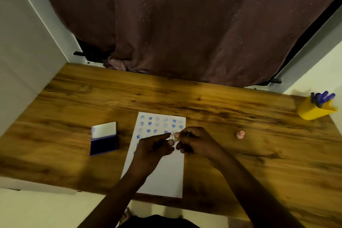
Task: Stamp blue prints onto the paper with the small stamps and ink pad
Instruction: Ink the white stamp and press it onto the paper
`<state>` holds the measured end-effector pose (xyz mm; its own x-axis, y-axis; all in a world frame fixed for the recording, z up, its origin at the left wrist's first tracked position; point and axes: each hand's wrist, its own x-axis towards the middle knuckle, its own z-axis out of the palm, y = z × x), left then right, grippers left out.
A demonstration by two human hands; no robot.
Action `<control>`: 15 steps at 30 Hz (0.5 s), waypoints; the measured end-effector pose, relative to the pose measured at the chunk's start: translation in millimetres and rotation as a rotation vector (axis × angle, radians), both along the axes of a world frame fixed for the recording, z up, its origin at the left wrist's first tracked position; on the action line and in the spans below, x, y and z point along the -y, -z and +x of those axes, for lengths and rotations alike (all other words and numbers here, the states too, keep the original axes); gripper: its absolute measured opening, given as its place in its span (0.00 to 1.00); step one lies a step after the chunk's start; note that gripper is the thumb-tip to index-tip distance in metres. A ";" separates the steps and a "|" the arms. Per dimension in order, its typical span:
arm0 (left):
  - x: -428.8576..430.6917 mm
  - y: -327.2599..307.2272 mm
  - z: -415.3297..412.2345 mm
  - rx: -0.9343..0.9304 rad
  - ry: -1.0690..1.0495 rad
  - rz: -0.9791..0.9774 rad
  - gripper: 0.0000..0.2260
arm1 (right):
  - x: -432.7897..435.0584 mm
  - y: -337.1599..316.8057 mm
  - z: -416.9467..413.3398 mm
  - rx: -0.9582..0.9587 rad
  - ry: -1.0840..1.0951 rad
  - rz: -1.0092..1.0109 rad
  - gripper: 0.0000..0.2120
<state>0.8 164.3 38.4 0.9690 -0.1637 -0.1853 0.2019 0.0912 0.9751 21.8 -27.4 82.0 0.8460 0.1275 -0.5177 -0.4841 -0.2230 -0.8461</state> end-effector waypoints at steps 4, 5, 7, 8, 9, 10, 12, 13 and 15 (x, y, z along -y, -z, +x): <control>-37.1 10.1 -0.5 -0.057 -0.057 -0.031 0.20 | -36.7 4.4 2.7 0.035 -0.066 0.029 0.10; -40.9 12.7 -1.0 -0.072 -0.067 -0.041 0.20 | -39.0 5.6 2.8 0.071 -0.089 0.032 0.09; -63.1 18.2 -1.0 -0.092 -0.093 -0.052 0.18 | -57.4 9.1 7.8 0.156 -0.184 -0.017 0.08; -74.5 19.4 -1.4 -0.101 -0.114 -0.054 0.16 | -67.3 11.3 10.3 0.195 -0.230 -0.073 0.07; -86.7 21.5 -1.7 -0.102 -0.139 -0.045 0.12 | -77.5 14.0 12.7 0.235 -0.264 -0.139 0.07; -97.8 23.6 -1.9 -0.094 -0.167 -0.032 0.08 | -86.7 16.9 14.8 0.280 -0.278 -0.200 0.07; -123.3 28.1 -2.1 -0.074 -0.233 0.001 0.06 | -107.9 23.8 20.1 0.372 -0.295 -0.311 0.07; -136.5 30.1 -2.6 -0.082 -0.267 0.017 0.07 | -119.4 27.6 22.6 0.404 -0.313 -0.361 0.08; -161.5 31.7 -3.9 -0.108 -0.314 0.041 0.11 | -141.6 35.2 27.4 0.423 -0.359 -0.440 0.10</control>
<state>-3.1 325.8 6.6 0.9453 0.1497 -0.2897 0.2723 0.1262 0.9539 49.3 114.2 46.8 0.9310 0.2907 -0.2210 0.0338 -0.6712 -0.7405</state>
